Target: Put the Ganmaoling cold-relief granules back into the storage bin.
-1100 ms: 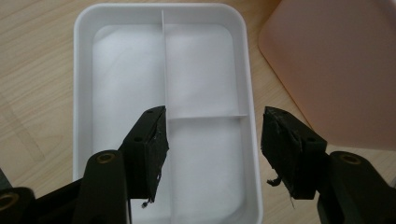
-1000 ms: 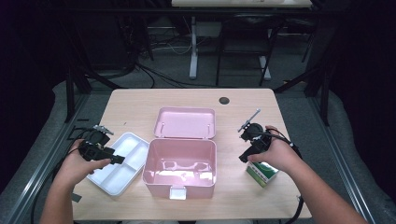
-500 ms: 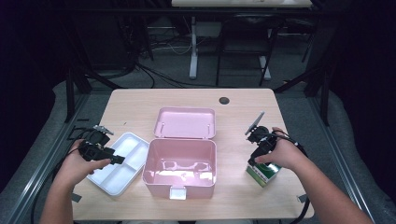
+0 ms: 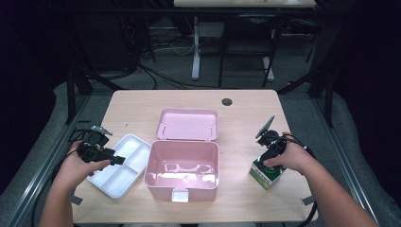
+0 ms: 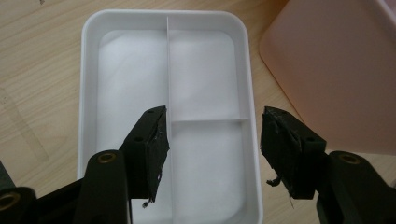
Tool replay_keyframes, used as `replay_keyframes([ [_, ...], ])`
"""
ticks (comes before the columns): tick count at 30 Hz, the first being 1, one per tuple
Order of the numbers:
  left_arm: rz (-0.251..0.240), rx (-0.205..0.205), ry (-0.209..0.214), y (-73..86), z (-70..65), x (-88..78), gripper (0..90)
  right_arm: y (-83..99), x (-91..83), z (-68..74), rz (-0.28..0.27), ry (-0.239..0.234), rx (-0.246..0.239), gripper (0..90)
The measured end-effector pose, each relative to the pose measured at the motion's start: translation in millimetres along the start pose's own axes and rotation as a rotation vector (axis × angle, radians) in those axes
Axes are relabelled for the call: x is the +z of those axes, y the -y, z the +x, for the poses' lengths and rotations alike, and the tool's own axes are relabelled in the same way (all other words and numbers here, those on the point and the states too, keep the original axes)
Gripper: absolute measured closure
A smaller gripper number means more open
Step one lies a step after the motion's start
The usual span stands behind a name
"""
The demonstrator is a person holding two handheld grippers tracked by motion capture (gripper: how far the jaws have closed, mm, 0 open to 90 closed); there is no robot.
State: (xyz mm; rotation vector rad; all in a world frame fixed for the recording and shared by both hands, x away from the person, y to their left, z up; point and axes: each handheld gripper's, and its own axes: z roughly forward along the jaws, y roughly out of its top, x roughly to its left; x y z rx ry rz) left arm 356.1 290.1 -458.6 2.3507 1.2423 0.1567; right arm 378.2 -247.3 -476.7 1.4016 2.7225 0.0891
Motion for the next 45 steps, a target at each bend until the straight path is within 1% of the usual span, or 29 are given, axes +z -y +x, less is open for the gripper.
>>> replay_keyframes([
  [3, -0.002, -0.002, -0.001, 0.0, 0.0, -0.1, 41.6, 0.9, 3.3, -1.0, 0.006, -0.003, 0.007, 1.2],
  [5, -0.004, -0.003, 0.000, 0.1, 0.1, -0.3, 41.5, 1.6, 6.0, -1.0, 0.007, -0.010, 0.004, 1.3],
  [9, 0.000, -0.003, 0.001, 0.0, 0.1, 0.4, 41.6, 2.4, 10.4, -1.2, 0.012, -0.009, 0.000, 1.2],
  [15, 0.003, -0.002, 0.002, -0.3, 0.2, 2.2, 41.5, 3.5, 15.1, -1.5, 0.015, -0.022, 0.007, 2.4],
  [18, 0.004, 0.000, 0.003, -0.1, 0.9, 1.7, 41.5, 4.5, 16.9, -2.1, 0.017, -0.035, 0.008, 5.0],
  [20, 0.000, -0.003, 0.002, 0.3, 1.4, 0.9, 41.5, 5.1, 17.5, -2.3, 0.015, -0.053, 0.012, 6.6],
  [24, -0.005, -0.009, 0.001, 0.9, 1.9, -0.3, 41.5, 6.0, 19.0, -2.5, 0.017, -0.064, 0.016, 10.6],
  [28, -0.002, -0.008, 0.000, 1.0, 2.0, 0.4, 41.5, 7.2, 19.8, -3.1, 0.018, -0.083, 0.022, 12.5],
  [29, 0.000, -0.010, 0.002, 1.0, 1.8, 0.7, 41.5, 7.2, 18.3, -3.3, 0.033, -0.079, 0.017, 12.8],
  [31, 0.000, -0.006, 0.001, 0.9, 1.8, 0.9, 41.5, 7.6, 18.6, -3.3, 0.028, -0.081, 0.020, 12.9],
  [32, 0.001, -0.005, 0.002, 0.8, 1.8, 0.9, 41.5, 8.3, 19.4, -3.0, 0.015, -0.083, 0.029, 12.8],
  [34, 0.000, -0.006, 0.001, 0.9, 1.7, 0.8, 41.6, 8.8, 20.1, -4.1, 0.013, -0.087, 0.026, 12.7],
  [42, 0.004, -0.004, 0.002, 0.9, 1.9, 1.8, 41.6, 9.7, 21.3, -4.0, 0.020, -0.083, 0.029, 12.6],
  [45, -0.001, -0.007, 0.001, 1.2, 2.2, 1.6, 41.5, 9.6, 21.6, -4.7, 0.025, -0.095, 0.040, 13.3],
])
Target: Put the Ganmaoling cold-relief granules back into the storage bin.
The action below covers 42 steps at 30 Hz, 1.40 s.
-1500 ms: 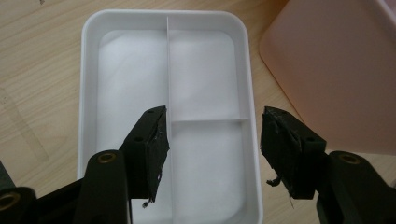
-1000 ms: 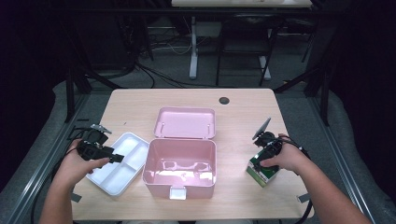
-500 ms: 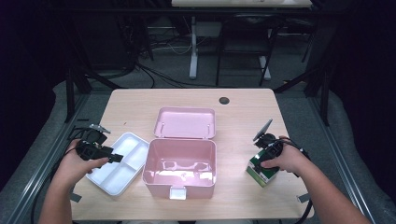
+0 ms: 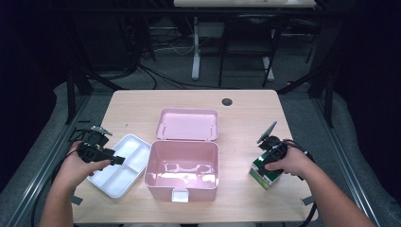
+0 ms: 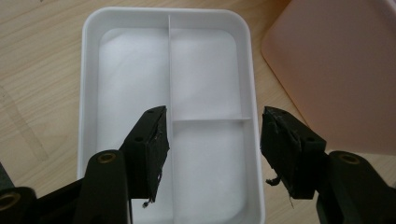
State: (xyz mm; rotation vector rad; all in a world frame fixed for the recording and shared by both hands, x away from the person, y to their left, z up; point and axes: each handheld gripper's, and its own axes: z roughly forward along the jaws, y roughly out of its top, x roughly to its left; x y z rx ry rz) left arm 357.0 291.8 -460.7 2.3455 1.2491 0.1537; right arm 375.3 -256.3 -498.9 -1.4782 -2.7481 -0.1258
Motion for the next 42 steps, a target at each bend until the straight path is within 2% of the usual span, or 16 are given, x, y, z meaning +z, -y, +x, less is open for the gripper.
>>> replay_keyframes([
  [2, -0.001, 0.000, -0.001, 0.1, 0.1, -0.2, 41.6, -0.4, -0.3, -0.1, 0.004, -0.003, 0.001, 13.8],
  [3, -0.001, 0.000, 0.000, 0.1, 0.2, -0.3, 41.5, -1.3, -1.6, 0.0, 0.023, 0.003, -0.005, 14.0],
  [4, -0.003, -0.001, 0.000, 0.2, 0.2, -0.4, 41.5, -1.3, -0.9, 0.3, 0.010, 0.004, -0.004, 14.2],
  [17, -0.004, -0.007, -0.001, 0.4, 0.6, -0.2, 41.5, -2.2, -6.4, 0.9, 0.011, 0.021, -0.020, 15.2],
  [26, -0.003, -0.002, -0.001, 0.7, 1.3, -0.4, 41.5, -5.1, -19.5, 4.1, -0.001, 0.026, -0.030, 15.3],
  [31, -0.001, -0.003, 0.001, 0.8, 1.3, 0.0, 41.5, -7.9, -26.8, 8.3, 0.013, 0.036, -0.053, 15.3],
  [35, -0.001, -0.003, 0.001, 0.9, 1.1, -0.1, 41.5, -10.1, -31.8, 12.4, 0.003, 0.036, -0.066, 15.3],
  [36, -0.001, -0.003, 0.001, 0.9, 1.1, -0.1, 41.6, -10.9, -34.0, 13.6, 0.018, 0.041, -0.072, 15.3],
  [42, -0.003, -0.008, 0.001, 1.4, 1.9, -0.6, 41.5, -12.8, -42.1, 18.4, 0.008, 0.041, -0.092, 15.3],
])
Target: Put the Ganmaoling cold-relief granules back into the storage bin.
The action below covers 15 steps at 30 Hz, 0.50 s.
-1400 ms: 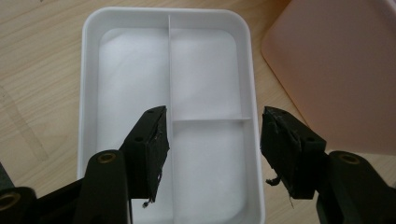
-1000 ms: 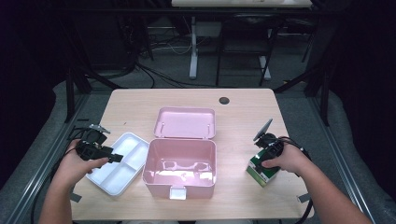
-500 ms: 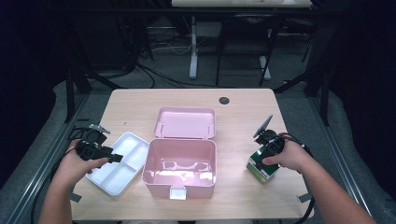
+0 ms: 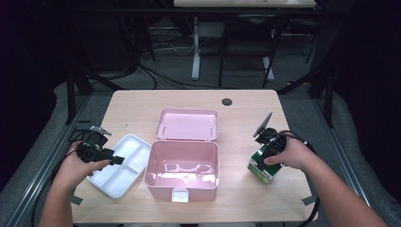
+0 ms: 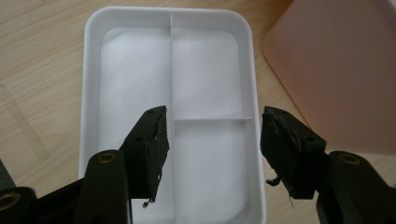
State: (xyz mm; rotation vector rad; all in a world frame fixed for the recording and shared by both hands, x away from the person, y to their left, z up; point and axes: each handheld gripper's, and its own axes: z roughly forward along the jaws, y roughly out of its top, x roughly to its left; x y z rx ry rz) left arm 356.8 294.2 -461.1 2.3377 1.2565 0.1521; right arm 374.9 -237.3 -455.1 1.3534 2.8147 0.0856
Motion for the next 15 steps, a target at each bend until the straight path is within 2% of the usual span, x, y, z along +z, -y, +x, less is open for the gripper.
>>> replay_keyframes([
  [5, 0.000, 0.001, 0.000, 0.1, -0.2, -0.1, 41.6, -3.3, -12.3, 3.7, -0.006, 0.009, -0.014, 15.4],
  [6, -0.001, 0.001, 0.001, 0.1, -0.3, -0.2, 41.6, -4.5, -15.7, 4.3, 0.012, 0.010, -0.021, 15.4],
  [11, -0.003, 0.002, 0.001, 0.4, 0.4, -0.4, 41.6, -7.6, -24.6, 7.2, -0.007, 0.011, -0.031, 15.4],
  [12, -0.003, 0.001, 0.001, 0.4, 0.5, -0.3, 41.6, -9.0, -28.1, 7.4, 0.013, 0.017, -0.038, 15.4],
  [13, -0.003, 0.001, 0.000, 0.4, 0.6, -0.3, 41.5, -9.2, -28.9, 7.8, -0.006, 0.016, -0.036, 15.4],
  [15, -0.002, 0.002, 0.002, 0.4, 0.6, -0.2, 41.5, -10.8, -33.1, 8.5, -0.008, 0.014, -0.042, 15.4],
])
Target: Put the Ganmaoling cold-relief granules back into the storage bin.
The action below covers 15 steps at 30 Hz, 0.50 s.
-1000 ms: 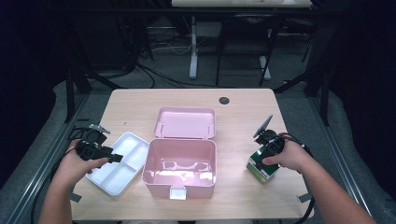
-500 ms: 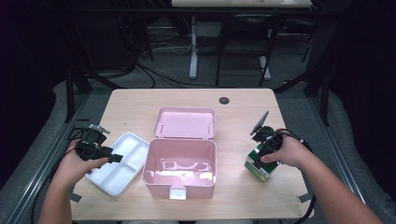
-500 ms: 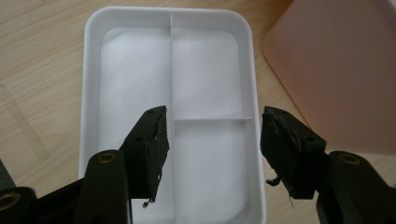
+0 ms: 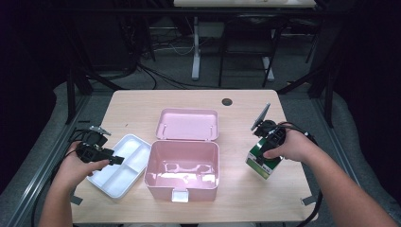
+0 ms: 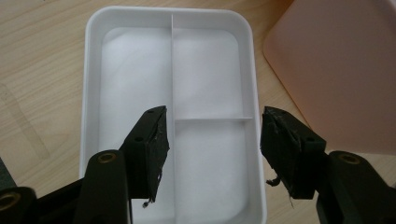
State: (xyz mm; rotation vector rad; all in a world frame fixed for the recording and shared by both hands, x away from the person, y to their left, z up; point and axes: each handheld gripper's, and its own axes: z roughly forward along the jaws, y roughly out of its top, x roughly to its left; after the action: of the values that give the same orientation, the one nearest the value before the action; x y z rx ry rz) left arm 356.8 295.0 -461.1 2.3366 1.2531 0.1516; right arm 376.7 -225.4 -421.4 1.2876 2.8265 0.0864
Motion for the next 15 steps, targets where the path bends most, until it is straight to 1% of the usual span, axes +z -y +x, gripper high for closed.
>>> replay_keyframes([
  [3, 0.000, 0.001, -0.001, -0.2, -0.4, 0.0, 41.6, -2.4, -6.6, 1.1, 0.002, 0.003, -0.009, 15.5],
  [8, 0.002, 0.000, 0.001, -0.3, -0.7, 0.1, 41.6, -7.2, -19.9, 4.2, 0.003, 0.019, -0.038, 15.5],
  [9, 0.002, -0.001, 0.000, -0.3, -0.7, 0.2, 41.6, -8.0, -22.4, 4.4, -0.001, 0.012, -0.042, 15.5],
  [12, 0.002, -0.001, 0.001, -0.3, -0.7, 0.3, 41.6, -10.6, -30.1, 6.7, -0.004, 0.014, -0.046, 15.5],
  [15, 0.002, -0.001, 0.001, -0.3, -0.4, 0.3, 41.6, -13.7, -38.5, 8.3, -0.006, 0.016, -0.065, 15.6],
])
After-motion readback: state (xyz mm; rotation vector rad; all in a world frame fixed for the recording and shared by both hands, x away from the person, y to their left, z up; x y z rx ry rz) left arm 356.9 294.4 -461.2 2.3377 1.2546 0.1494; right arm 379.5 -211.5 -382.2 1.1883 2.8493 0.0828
